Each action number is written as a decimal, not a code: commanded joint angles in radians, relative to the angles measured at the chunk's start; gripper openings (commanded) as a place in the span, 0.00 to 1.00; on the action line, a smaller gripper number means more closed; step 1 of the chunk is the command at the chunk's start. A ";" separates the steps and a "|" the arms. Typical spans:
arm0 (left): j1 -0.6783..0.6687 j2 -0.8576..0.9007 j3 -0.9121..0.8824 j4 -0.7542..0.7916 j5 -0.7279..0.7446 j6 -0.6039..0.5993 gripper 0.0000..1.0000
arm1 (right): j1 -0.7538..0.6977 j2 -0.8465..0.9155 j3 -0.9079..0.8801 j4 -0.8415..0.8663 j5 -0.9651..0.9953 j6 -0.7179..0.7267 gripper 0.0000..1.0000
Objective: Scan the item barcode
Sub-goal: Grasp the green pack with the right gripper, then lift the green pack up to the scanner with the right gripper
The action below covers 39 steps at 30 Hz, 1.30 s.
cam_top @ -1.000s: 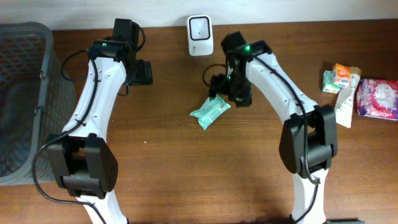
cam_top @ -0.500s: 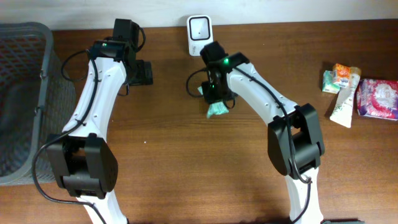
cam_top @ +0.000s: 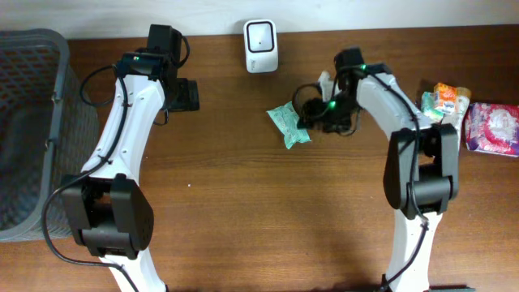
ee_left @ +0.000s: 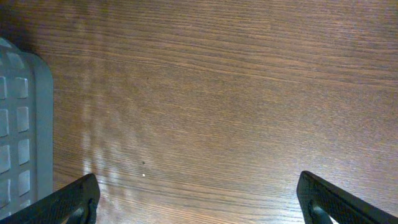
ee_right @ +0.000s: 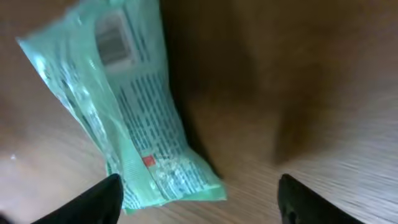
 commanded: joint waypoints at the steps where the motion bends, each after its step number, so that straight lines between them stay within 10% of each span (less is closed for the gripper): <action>1: 0.001 -0.013 -0.004 0.002 0.004 -0.013 0.99 | 0.029 -0.010 -0.130 0.164 -0.145 -0.026 0.70; 3: 0.001 -0.013 -0.004 0.002 0.005 -0.013 0.99 | 0.076 -0.010 -0.183 0.256 -0.113 -0.026 0.63; 6: 0.001 -0.013 -0.004 0.002 0.005 -0.013 0.99 | 0.140 -0.010 -0.183 0.270 0.018 -0.025 0.08; 7: 0.001 -0.013 -0.004 0.002 0.004 -0.012 0.99 | 0.146 -0.011 -0.180 0.270 0.024 -0.021 0.04; 13: 0.001 -0.013 -0.004 0.002 0.004 -0.013 0.99 | 0.198 -0.060 -0.005 0.025 0.506 0.092 0.10; 19: 0.001 -0.013 -0.004 0.002 0.004 -0.013 0.99 | 0.198 -0.061 0.091 -0.136 0.545 0.178 0.64; 28: 0.001 -0.013 -0.004 0.002 0.004 -0.013 0.99 | 0.350 0.008 0.205 -0.196 0.781 0.414 0.46; 39: 0.001 -0.013 -0.004 0.002 0.004 -0.013 0.99 | 0.354 0.133 0.295 -0.260 0.826 0.339 0.43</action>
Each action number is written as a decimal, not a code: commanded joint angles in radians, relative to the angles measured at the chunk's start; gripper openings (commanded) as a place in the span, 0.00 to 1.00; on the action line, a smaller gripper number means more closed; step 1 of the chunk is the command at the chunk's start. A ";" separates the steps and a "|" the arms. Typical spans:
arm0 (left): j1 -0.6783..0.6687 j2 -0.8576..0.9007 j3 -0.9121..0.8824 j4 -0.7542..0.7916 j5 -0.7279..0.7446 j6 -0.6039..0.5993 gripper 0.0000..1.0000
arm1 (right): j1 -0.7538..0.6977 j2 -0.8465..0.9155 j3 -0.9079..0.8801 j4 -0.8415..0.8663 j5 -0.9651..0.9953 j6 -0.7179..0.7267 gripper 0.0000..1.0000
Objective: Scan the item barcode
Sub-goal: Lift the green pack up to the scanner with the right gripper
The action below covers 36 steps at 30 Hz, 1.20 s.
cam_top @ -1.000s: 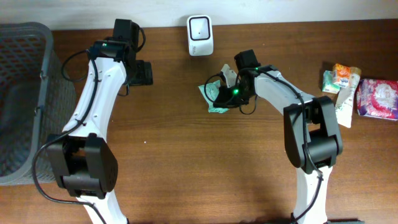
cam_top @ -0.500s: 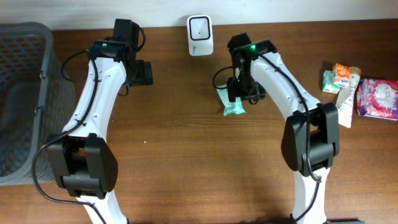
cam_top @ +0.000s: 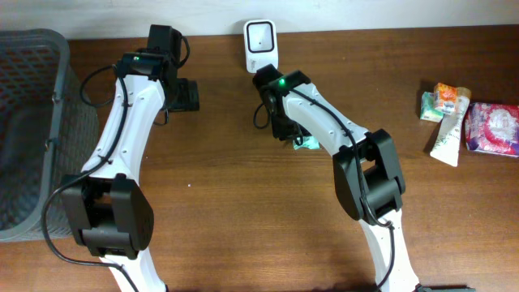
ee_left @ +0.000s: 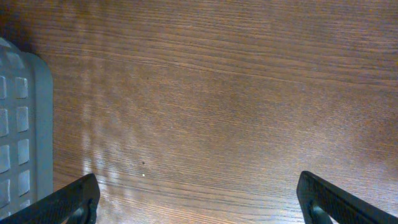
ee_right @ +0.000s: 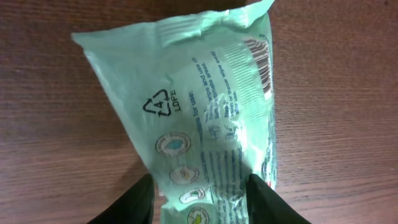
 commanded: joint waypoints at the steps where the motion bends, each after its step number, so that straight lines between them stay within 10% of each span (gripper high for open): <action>1: 0.001 -0.013 -0.003 0.002 0.005 -0.013 0.99 | -0.002 0.023 0.041 -0.023 0.065 -0.010 0.43; 5: 0.001 -0.013 -0.003 0.002 0.005 -0.013 0.99 | -0.050 0.021 0.173 -0.133 -0.050 0.024 0.42; 8: 0.001 -0.013 -0.003 0.002 0.005 -0.013 0.99 | -0.242 0.023 0.272 -0.212 -0.487 -0.248 0.43; 11: 0.001 -0.013 -0.003 0.002 0.004 -0.013 0.99 | -0.381 0.023 0.098 -0.184 -0.845 -0.521 0.43; 15: 0.001 -0.013 -0.003 0.002 0.005 -0.013 0.99 | -0.420 0.023 -0.167 0.011 -1.004 -0.535 0.43; 23: 0.001 -0.013 -0.003 0.002 0.005 -0.013 0.99 | -0.325 0.009 -0.100 0.124 -0.867 -0.444 0.04; 31: 0.001 -0.013 -0.003 0.002 0.004 -0.013 0.99 | -0.119 -0.130 0.388 0.145 -0.552 -0.430 0.04; 36: 0.001 -0.013 -0.003 0.002 0.005 -0.013 0.99 | -0.112 -0.124 0.390 0.135 -0.556 -0.350 0.04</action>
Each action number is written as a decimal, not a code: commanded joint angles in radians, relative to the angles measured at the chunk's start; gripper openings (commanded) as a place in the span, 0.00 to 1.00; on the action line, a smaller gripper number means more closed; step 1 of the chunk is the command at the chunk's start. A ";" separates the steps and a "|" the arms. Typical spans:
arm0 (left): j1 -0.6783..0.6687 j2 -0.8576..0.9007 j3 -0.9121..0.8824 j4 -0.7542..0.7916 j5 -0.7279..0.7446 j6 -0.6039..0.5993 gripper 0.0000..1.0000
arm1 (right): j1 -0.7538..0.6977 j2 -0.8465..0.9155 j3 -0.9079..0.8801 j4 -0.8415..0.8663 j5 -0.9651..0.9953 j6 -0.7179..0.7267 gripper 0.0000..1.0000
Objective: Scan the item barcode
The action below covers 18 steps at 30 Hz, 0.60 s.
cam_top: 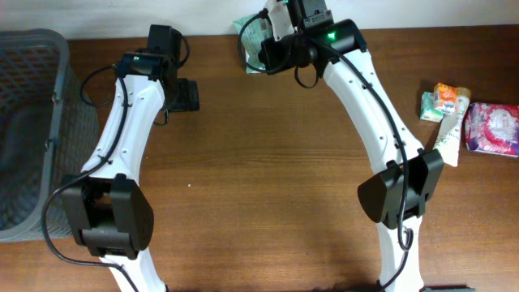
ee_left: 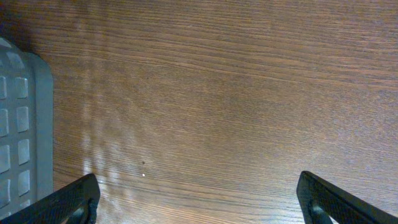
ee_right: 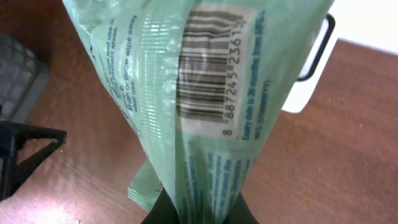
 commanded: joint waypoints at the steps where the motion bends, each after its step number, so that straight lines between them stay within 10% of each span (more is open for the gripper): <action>1: 0.001 -0.013 -0.003 0.002 0.005 -0.013 0.99 | 0.003 0.000 0.010 -0.118 0.009 0.027 0.04; 11: 0.001 -0.013 -0.003 0.002 0.005 -0.012 0.99 | 0.003 0.023 -0.545 -0.061 0.080 0.027 0.13; 18: 0.001 -0.013 -0.003 0.002 0.005 -0.013 0.99 | -0.193 0.024 -0.344 -0.327 -0.031 0.139 0.97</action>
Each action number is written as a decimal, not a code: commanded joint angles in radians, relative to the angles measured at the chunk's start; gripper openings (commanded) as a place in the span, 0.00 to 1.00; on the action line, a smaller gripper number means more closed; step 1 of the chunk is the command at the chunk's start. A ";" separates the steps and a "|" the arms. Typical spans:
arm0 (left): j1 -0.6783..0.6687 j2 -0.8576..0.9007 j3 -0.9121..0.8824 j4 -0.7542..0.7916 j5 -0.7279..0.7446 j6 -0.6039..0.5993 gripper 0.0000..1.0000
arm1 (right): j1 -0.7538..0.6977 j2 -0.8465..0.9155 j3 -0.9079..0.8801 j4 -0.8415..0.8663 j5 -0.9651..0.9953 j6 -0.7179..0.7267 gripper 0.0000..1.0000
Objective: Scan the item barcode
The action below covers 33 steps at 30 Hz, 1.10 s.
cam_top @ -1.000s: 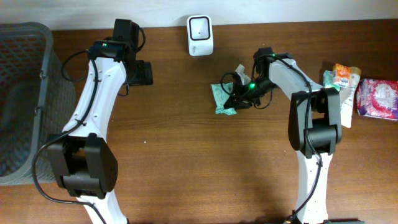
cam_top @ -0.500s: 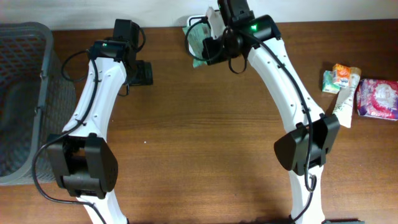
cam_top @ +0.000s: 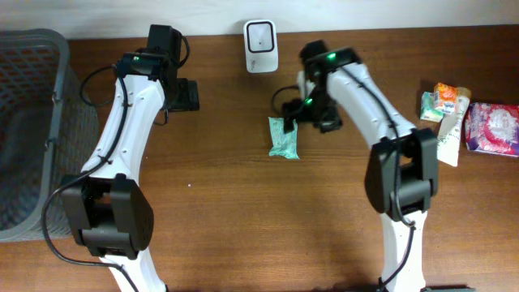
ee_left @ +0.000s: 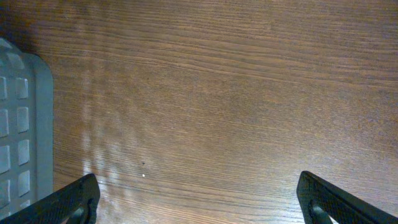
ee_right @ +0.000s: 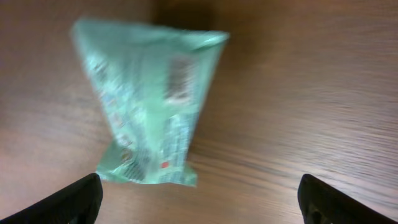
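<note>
A green plastic packet (cam_top: 285,138) lies flat on the wooden table, in front of the white barcode scanner (cam_top: 261,34) at the back edge. In the right wrist view the packet (ee_right: 149,106) is blurred, with its printed side up. My right gripper (ee_right: 202,208) is open just above and to the right of the packet, holding nothing; overhead the right gripper (cam_top: 308,113) sits at the packet's upper right. My left gripper (ee_left: 202,202) is open over bare wood, far left of the scanner, and shows as the left gripper (cam_top: 186,95) overhead.
A grey mesh basket (cam_top: 32,130) fills the left edge, and its corner (ee_left: 25,124) shows in the left wrist view. At the far right lie an orange packet (cam_top: 444,97), a white tube (cam_top: 448,138) and a pink packet (cam_top: 493,128).
My right gripper held the green packet up in front of the scanner, barcode showing. Now the packet lies on the table and the gripper is open above it. The left arm is unchanged.
The green packet first lay on the table with my right gripper open beside it. Then the jaws stood close around the packet near the scanner. Then it was held up at the scanner. Now it is back on the table, released.
</note>
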 commanded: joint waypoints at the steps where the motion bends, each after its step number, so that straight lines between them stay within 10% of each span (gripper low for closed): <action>1: 0.001 -0.013 -0.003 0.002 0.005 -0.013 0.99 | -0.113 -0.012 0.008 -0.046 -0.086 0.014 0.97; 9: 0.001 -0.013 -0.003 0.002 0.005 -0.012 0.99 | -0.048 -0.012 -0.019 -0.047 -0.037 0.034 0.72; 12: 0.001 -0.013 -0.003 0.002 0.004 -0.013 0.99 | 0.119 -0.012 -0.019 -0.036 0.345 0.288 0.72; 14: 0.001 -0.013 -0.003 0.002 0.005 -0.013 0.99 | 0.218 -0.012 -0.019 -0.062 0.610 0.399 0.96; 20: 0.001 -0.013 -0.003 0.002 0.004 -0.013 0.99 | -0.155 -0.012 -0.022 -0.070 0.502 0.241 1.00; 25: 0.001 -0.013 -0.003 0.002 0.005 -0.013 0.99 | -0.354 -0.013 -0.069 -0.069 0.365 0.100 0.61; 30: 0.001 -0.013 -0.003 0.002 0.005 -0.013 0.99 | -0.111 -0.043 -0.053 -0.050 0.197 0.018 0.65; 33: 0.001 -0.013 -0.003 0.002 0.005 -0.013 0.99 | 0.131 -0.043 -0.054 0.053 0.433 0.250 0.66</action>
